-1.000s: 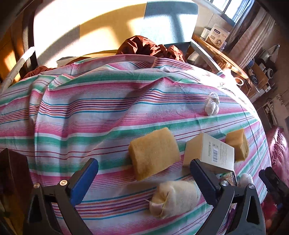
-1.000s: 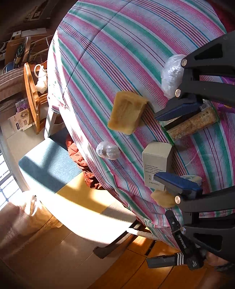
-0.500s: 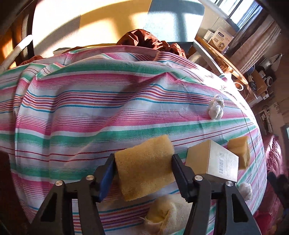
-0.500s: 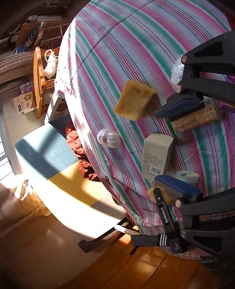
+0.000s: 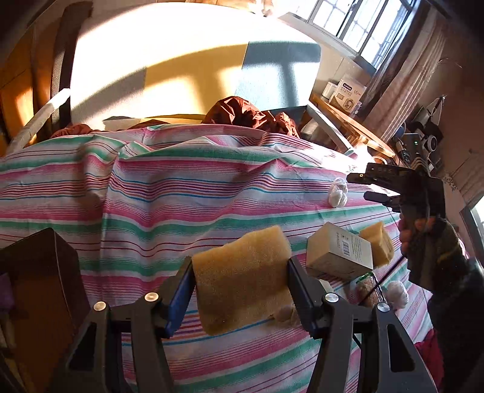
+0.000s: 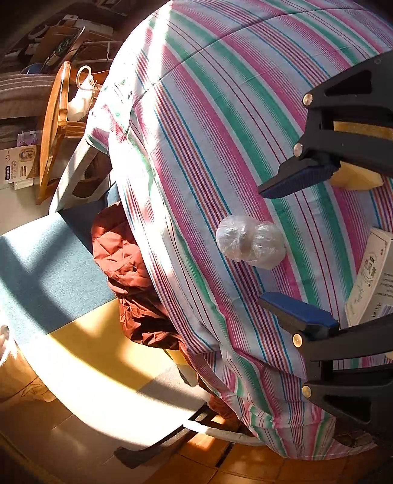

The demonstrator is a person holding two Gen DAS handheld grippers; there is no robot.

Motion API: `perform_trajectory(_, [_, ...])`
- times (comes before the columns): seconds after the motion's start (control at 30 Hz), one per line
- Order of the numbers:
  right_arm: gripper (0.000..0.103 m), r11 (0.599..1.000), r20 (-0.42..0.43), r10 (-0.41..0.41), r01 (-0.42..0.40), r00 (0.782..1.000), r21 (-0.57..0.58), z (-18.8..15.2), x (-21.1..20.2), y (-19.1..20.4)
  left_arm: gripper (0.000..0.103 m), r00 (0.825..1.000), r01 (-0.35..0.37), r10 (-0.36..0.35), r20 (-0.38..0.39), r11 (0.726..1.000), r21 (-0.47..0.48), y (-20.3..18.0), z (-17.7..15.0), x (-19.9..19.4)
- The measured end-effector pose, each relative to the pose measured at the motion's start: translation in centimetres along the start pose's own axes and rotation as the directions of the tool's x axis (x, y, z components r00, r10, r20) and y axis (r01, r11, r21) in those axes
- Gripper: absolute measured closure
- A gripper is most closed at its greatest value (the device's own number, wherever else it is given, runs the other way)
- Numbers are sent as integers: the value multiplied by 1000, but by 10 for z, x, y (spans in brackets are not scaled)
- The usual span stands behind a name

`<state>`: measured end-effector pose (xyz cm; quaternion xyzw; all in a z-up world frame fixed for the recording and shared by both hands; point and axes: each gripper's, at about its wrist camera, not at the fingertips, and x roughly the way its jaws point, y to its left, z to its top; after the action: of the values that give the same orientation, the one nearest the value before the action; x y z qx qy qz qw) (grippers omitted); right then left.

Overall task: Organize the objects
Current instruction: 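Grasp another yellow sponge cake with the left gripper while the right gripper grasps the plastic-wrapped white item, then place the sponge cake in the tray with the left gripper while the right gripper holds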

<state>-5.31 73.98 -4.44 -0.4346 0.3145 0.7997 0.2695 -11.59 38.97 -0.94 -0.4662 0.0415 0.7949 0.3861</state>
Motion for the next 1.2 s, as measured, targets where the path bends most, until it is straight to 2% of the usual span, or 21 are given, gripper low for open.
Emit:
perform_trajectory(0.17, [46, 999, -76, -32, 35, 997, 36, 10, 40, 3, 42, 1000, 21, -21, 19, 1000, -16, 9, -7, -19])
perform_trajectory(0.23, [67, 998, -92, -54, 55, 994, 11, 10, 49, 6, 42, 999, 27, -27, 24, 999, -26, 13, -9, -23])
perform_trajectory(0.3, [67, 997, -76, -72, 70, 994, -35, 8, 44, 13, 42, 999, 28, -28, 28, 999, -30, 15, -12, -28])
perform_trajectory(0.37, [68, 995, -52, -55, 50, 997, -92, 4, 30, 26, 42, 999, 32, -31, 30, 999, -35, 18, -16, -33])
perform_trajectory(0.53, [68, 964, 12, -33, 35, 999, -264, -23, -17, 65, 42, 999, 31, -30, 39, 999, -43, 20, -29, -46])
perform_trajectory(0.7, [68, 926, -1, 78, -73, 997, -371, -69, -57, 99, 42, 998, 10, -7, 56, 999, -51, 26, -44, -68])
perform_trajectory(0.9, [68, 869, -111, 185, -216, 976, -445, -144, -77, 122, 42, 996, -26, 33, 85, 996, -81, 49, -65, -102])
perform_trajectory(1.1, [68, 837, -223, 209, -292, 952, -462, -220, -71, 128, 42, 990, -77, 92, 105, 988, -136, 86, -97, -135])
perform_trajectory(1.2, [68, 834, -251, 185, -287, 950, -471, -244, -61, 129, 42, 985, -112, 134, 107, 976, -189, 113, -117, -153])
